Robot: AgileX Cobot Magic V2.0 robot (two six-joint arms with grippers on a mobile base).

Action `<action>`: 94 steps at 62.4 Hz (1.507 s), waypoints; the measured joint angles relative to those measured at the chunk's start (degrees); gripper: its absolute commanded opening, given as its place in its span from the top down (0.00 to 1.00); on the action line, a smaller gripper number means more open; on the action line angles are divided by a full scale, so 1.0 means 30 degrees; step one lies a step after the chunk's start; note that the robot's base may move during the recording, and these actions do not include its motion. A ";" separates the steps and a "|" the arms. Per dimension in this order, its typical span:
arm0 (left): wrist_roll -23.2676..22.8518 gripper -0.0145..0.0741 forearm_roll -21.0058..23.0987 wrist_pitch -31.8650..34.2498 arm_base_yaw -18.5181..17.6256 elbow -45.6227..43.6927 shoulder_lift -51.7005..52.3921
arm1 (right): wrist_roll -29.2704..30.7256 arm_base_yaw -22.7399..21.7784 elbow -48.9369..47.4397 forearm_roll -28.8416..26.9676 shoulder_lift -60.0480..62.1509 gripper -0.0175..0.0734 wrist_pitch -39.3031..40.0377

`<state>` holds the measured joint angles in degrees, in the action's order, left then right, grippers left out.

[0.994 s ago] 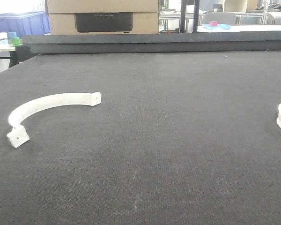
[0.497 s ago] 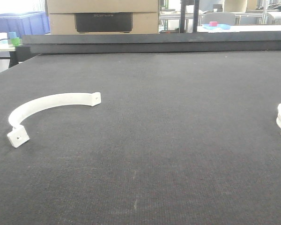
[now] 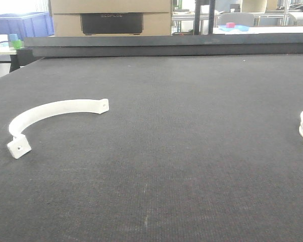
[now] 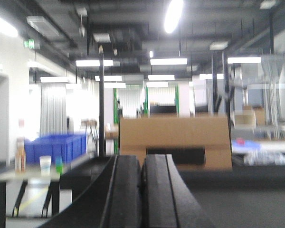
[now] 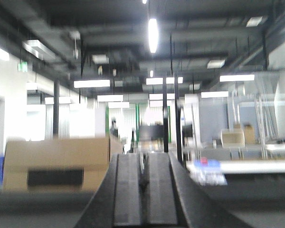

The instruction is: Grab PVC pipe and place in blue bin

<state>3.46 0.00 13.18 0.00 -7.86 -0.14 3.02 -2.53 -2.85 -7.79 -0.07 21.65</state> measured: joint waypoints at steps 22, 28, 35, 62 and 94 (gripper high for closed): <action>0.0000 0.96 0.0000 -0.3981 0.0007 -0.7656 -0.1297 | 0.0000 0.0000 -0.7110 -0.0585 -0.1094 0.99 -0.0646; 0.0000 0.96 0.0000 -0.5986 0.0007 -0.9559 -0.2449 | 0.0000 0.0000 -0.9382 -0.0622 -0.2351 0.99 -0.2514; 0.0000 0.96 0.0000 -0.8634 0.0007 -1.1637 -0.3911 | 0.0000 0.0000 -1.2265 -0.0622 -0.3990 0.99 -0.6471; 0.0000 0.96 0.0000 -1.6424 0.0007 -1.3194 -0.8338 | 0.0000 0.0000 -1.5391 0.0511 -1.0697 0.99 -1.8729; 0.0000 0.96 0.0884 -1.7099 0.0084 -1.1553 -0.8617 | 0.0000 0.0000 -1.4842 0.0580 -1.3520 0.99 -1.9865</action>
<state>3.46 2.65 -38.12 0.25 -42.51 -25.99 3.02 -2.53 -47.37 -6.05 -40.63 -37.95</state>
